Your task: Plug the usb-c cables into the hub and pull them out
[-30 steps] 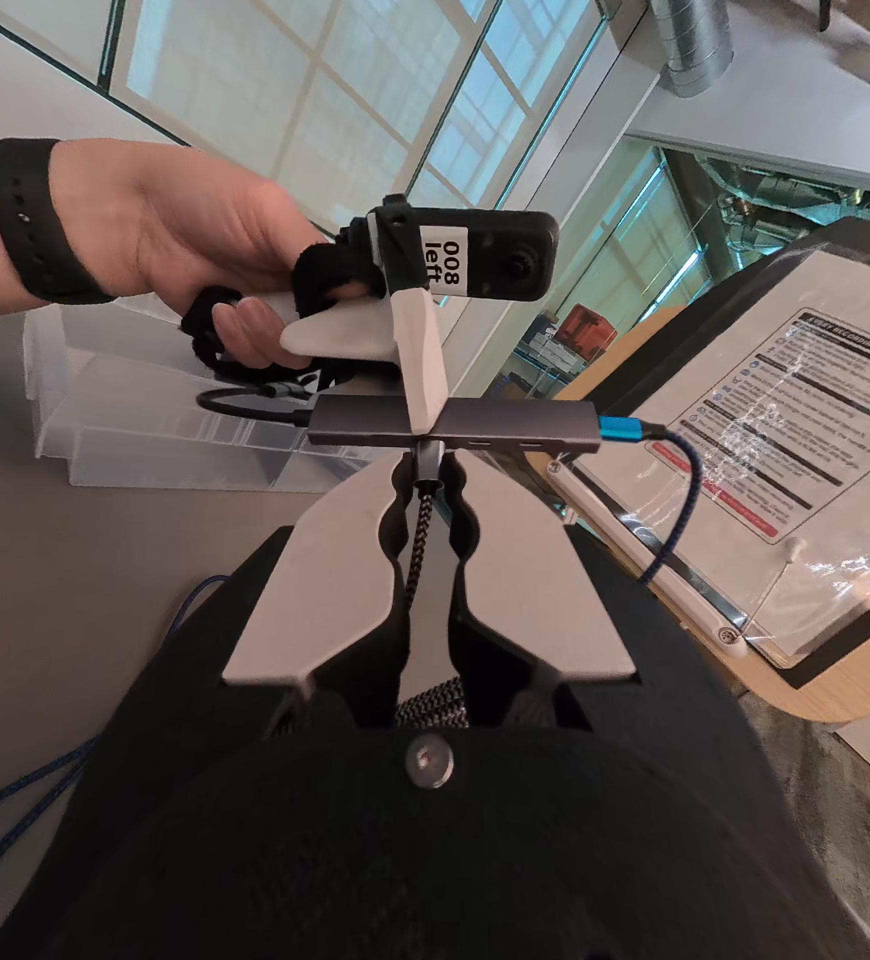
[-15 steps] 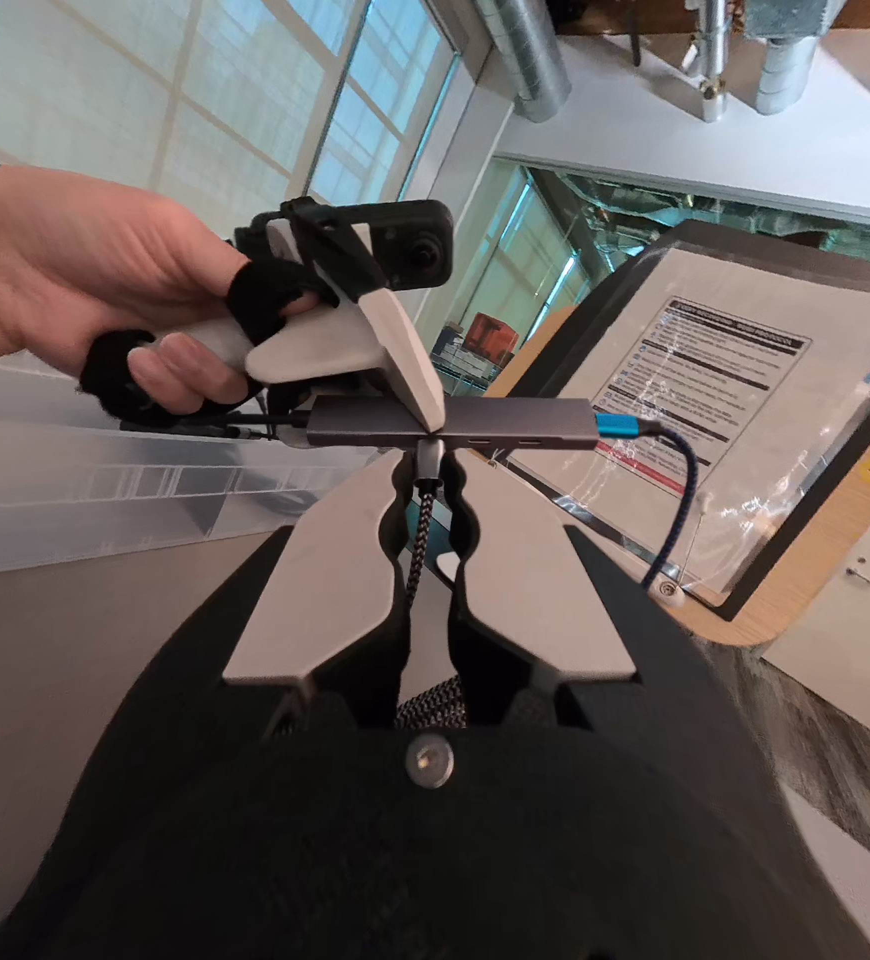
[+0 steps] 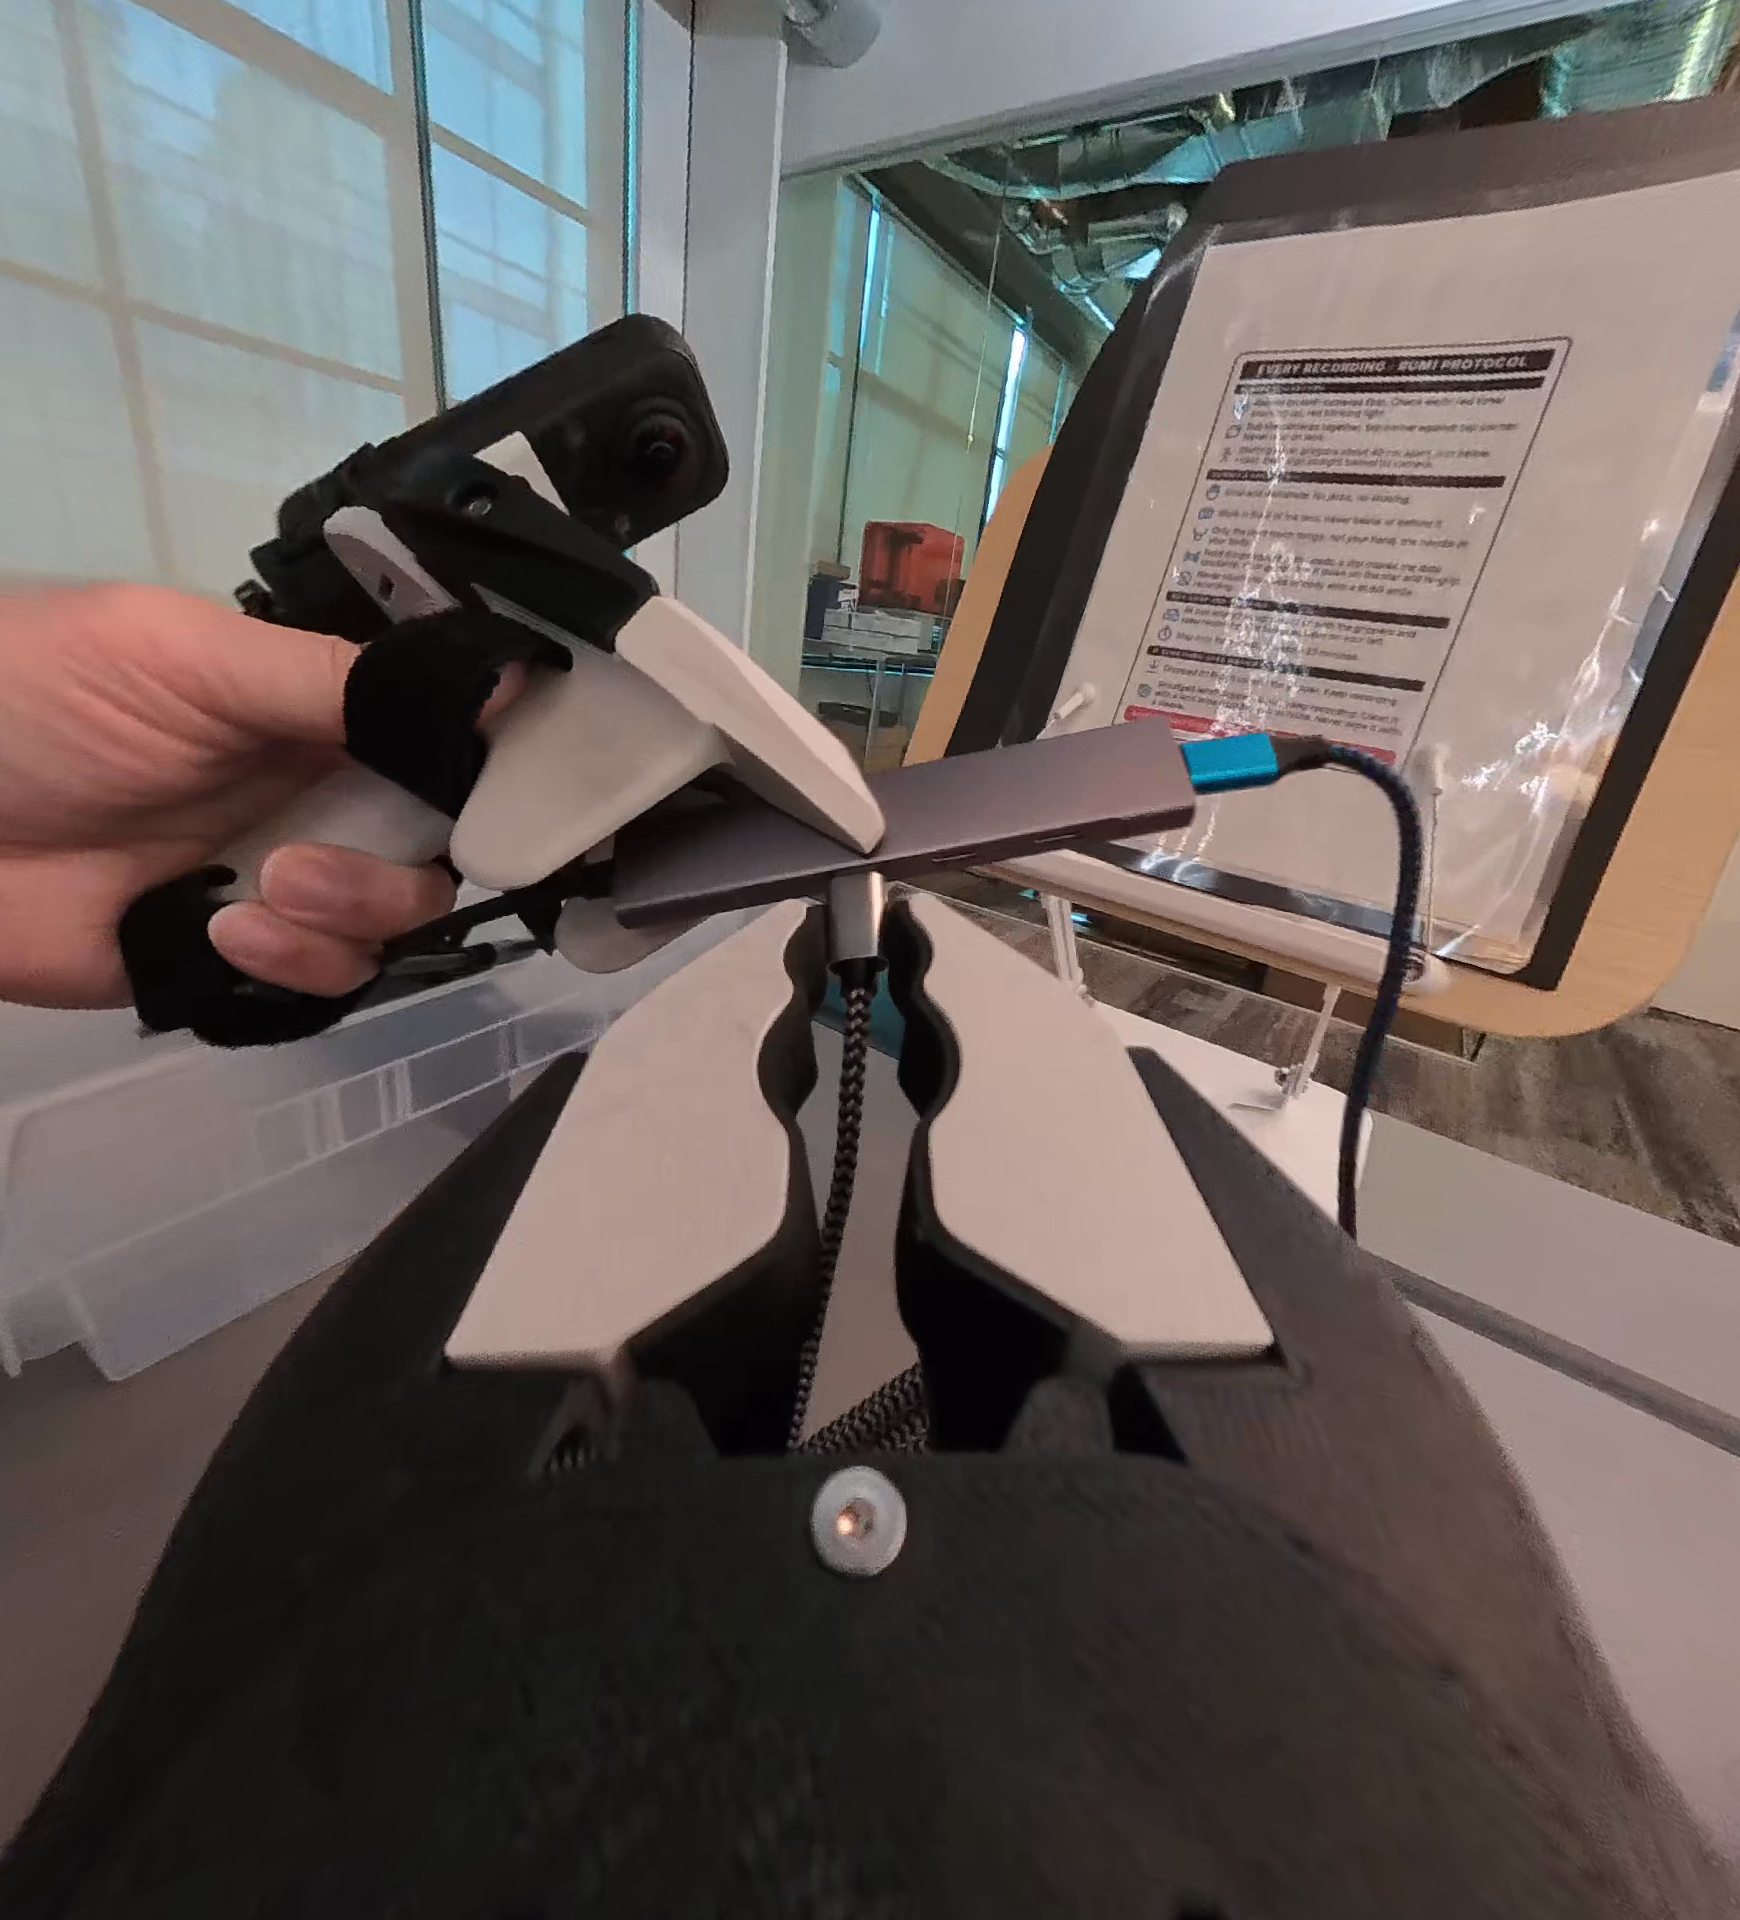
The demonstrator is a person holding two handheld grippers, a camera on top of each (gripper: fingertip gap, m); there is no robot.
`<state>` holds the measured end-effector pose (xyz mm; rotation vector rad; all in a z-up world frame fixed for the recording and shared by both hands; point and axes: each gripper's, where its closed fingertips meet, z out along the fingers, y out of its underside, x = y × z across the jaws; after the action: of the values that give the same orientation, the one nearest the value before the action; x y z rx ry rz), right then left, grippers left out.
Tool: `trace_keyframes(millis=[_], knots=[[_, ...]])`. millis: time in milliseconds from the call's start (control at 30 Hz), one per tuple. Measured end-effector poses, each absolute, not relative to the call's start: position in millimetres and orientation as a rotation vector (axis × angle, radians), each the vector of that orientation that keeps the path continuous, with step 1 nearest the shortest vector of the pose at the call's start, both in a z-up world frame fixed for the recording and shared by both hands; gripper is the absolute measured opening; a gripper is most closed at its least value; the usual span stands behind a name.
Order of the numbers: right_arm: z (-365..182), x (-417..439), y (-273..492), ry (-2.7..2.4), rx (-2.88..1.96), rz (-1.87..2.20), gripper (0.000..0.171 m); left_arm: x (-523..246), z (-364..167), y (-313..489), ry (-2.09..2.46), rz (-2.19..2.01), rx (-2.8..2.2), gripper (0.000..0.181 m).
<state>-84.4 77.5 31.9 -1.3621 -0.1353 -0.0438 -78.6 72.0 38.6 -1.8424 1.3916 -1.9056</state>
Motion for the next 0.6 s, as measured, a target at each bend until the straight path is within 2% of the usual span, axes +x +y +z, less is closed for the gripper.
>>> trace_keyframes(millis=[300,467,600], knots=[[44,-94,69,-0.408,-1.235,-0.146,0.013,-89,50,63,1.489,-1.917,-1.789,0.008],[33,-82,78,-0.168,-1.333,-0.043,0.013,-77,42,72,1.397,-1.830,-1.808,0.008],[13,-72,81,-0.050,-1.389,0.082,0.012,-112,85,129,1.066,-1.940,-1.688,0.008]])
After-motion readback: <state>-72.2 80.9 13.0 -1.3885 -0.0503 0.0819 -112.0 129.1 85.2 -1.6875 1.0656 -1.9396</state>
